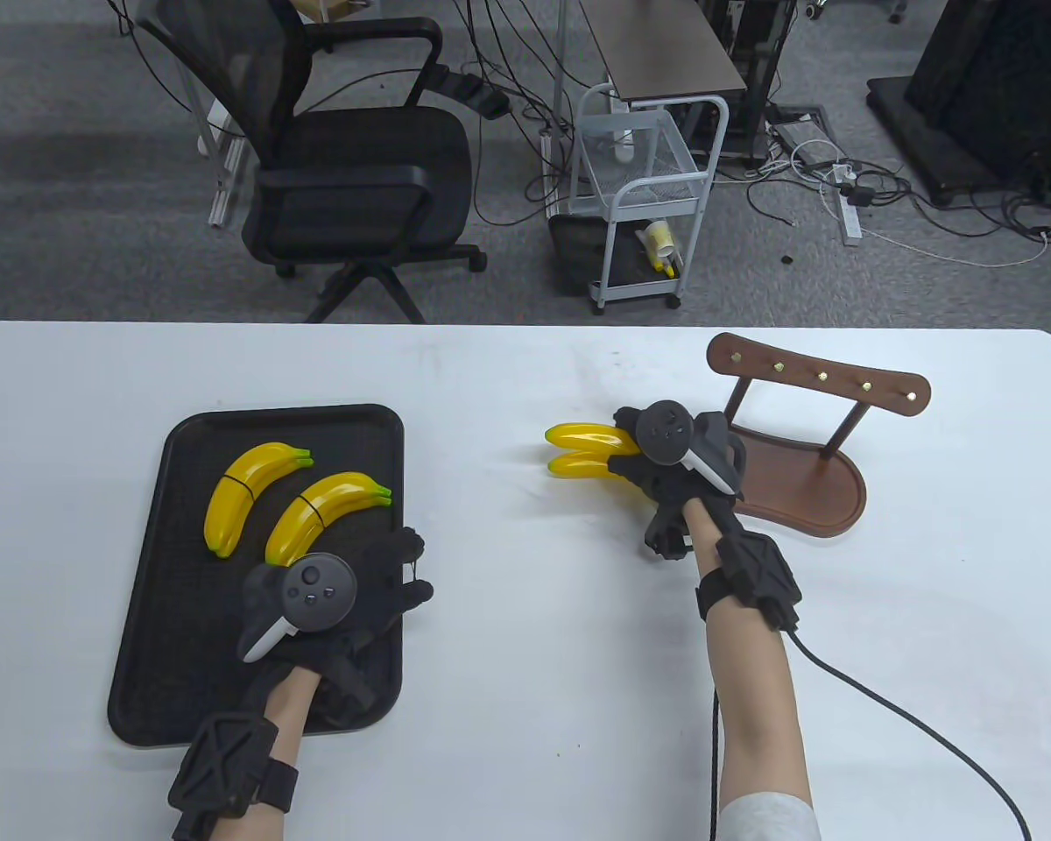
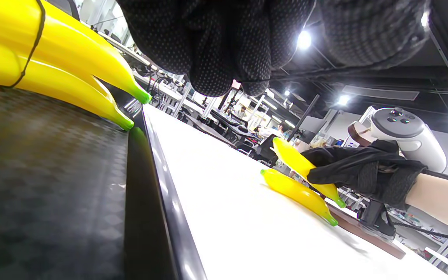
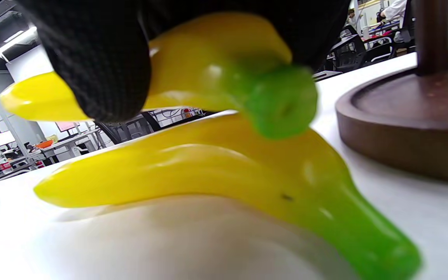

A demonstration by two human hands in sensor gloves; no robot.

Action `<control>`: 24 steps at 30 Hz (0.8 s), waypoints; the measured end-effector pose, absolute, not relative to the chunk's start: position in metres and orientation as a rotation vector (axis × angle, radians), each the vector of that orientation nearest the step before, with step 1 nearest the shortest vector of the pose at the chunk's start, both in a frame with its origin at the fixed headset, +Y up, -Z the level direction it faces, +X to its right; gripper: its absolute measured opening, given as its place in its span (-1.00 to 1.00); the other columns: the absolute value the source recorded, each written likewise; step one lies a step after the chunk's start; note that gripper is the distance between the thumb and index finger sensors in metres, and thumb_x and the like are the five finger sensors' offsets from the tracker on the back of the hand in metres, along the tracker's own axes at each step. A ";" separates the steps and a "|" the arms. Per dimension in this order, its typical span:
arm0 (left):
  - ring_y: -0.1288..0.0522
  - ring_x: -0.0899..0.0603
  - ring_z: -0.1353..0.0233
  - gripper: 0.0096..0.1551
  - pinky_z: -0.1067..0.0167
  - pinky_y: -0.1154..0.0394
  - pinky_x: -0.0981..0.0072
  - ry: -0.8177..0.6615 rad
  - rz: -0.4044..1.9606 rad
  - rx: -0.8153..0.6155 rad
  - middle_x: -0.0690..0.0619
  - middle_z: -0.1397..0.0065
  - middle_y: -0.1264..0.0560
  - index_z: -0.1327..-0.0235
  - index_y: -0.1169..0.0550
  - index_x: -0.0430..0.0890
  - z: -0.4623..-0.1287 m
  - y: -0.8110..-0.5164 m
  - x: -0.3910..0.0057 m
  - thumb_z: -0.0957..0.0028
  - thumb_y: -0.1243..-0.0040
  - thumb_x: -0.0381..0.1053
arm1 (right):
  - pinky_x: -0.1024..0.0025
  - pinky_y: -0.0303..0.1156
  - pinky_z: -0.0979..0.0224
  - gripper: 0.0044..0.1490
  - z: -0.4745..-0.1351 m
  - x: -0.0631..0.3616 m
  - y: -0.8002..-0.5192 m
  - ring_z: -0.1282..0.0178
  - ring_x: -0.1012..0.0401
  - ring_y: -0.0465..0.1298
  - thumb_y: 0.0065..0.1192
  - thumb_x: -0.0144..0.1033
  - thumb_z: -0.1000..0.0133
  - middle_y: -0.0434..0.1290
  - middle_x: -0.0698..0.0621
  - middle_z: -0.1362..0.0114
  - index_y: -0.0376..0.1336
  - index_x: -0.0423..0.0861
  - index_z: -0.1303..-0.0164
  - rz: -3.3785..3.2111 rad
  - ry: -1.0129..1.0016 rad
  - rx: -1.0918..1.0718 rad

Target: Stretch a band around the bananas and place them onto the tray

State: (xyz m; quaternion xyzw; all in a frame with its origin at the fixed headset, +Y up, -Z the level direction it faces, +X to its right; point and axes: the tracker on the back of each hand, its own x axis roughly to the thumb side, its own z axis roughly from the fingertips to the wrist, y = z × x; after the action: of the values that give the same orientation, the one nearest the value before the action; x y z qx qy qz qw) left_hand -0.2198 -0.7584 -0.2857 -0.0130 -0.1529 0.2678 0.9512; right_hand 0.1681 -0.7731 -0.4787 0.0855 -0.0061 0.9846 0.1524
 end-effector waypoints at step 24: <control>-0.49 -0.10 -0.58 -0.23 -0.57 -0.38 0.04 -0.320 0.530 -0.031 0.11 -0.57 -0.47 -0.51 -0.35 0.07 -0.285 -0.759 -0.216 -0.05 -0.11 0.33 | 0.07 0.43 -0.44 0.03 -0.480 0.167 -0.798 -0.49 0.00 0.40 0.44 0.00 -0.02 0.26 -0.02 -0.60 0.01 -0.01 -0.62 2.811 0.135 0.254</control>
State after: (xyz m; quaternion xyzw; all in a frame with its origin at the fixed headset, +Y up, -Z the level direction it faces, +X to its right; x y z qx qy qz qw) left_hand -0.2162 -0.7594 -0.2855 -0.0151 -0.1573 0.2607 0.9524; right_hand 0.1666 -0.7977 -0.4799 0.0889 0.0473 0.9824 0.1575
